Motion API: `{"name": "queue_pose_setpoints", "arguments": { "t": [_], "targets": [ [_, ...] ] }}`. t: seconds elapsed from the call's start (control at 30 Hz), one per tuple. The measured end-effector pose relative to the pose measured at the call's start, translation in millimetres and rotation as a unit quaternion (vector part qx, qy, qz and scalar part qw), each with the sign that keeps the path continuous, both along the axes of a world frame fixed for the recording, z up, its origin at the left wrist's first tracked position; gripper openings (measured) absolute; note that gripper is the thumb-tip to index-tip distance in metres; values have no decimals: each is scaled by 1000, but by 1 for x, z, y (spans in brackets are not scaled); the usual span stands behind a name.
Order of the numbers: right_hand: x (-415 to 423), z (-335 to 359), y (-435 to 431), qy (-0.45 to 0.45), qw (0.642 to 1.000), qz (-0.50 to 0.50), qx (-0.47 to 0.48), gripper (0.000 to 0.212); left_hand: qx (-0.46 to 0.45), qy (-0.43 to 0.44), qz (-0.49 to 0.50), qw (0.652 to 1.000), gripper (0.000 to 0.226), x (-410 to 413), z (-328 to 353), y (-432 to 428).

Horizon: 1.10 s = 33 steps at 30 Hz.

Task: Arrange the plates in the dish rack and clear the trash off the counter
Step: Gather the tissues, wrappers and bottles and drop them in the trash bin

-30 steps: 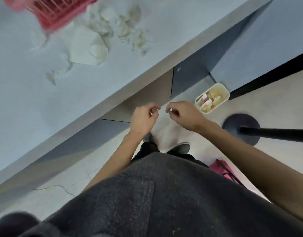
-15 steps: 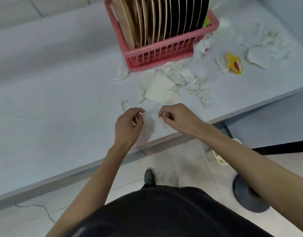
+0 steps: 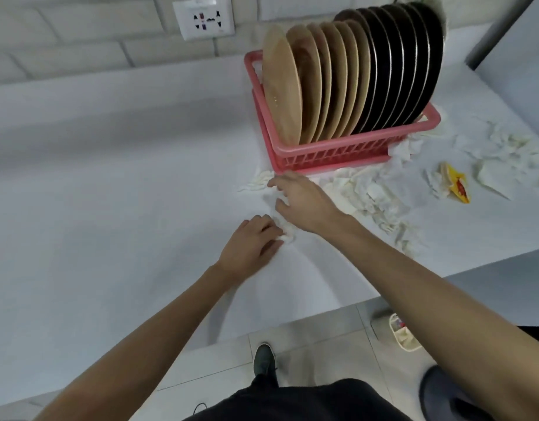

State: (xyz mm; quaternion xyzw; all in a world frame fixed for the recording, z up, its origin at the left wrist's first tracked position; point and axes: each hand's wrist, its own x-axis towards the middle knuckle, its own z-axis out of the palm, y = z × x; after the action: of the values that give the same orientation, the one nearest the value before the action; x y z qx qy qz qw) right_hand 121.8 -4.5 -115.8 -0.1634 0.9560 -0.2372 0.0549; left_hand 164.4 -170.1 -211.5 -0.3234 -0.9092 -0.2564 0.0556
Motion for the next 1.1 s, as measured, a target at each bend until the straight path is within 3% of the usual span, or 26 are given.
{"name": "queue_pose_setpoints", "arguments": {
  "t": [0.17,0.27,0.37,0.5,0.63,0.7,0.8,0.9,1.0,1.1],
  "targets": [
    [-35,-22,-59,21,984,-32,176,46,56,-40,18,997,11,-3,4,0],
    [-48,-30,-70,-31,973,-55,223,35,57,-3,-23,998,13,-1,6,-2],
    [-56,-30,-71,-21,969,-44,241,31,66,12,-57,996,10,-2,5,-2],
    [-56,-31,-60,-16,983,4,183,34,51,-5,-39,998,14,-2,1,-3],
    [-42,-29,-38,-64,996,11,57,32,40,-30,-20,999,17,-3,4,-1],
    [-30,-21,-26,-67,998,-1,-4,35,30,-42,-24,998,31,-2,7,-1],
    [-10,-9,-4,-39,996,-45,-70,31,-7,-50,-52,997,51,-3,10,-2],
    [20,-1,20,-44,984,-122,-118,7,-15,-33,-53,998,34,-4,5,-3],
    [54,1,42,-74,955,-226,-175,30,7,-25,-41,999,31,-5,1,-3],
    [84,-1,61,-109,925,-290,-219,21,43,-56,-17,997,37,-2,3,-4]
  ]
}}
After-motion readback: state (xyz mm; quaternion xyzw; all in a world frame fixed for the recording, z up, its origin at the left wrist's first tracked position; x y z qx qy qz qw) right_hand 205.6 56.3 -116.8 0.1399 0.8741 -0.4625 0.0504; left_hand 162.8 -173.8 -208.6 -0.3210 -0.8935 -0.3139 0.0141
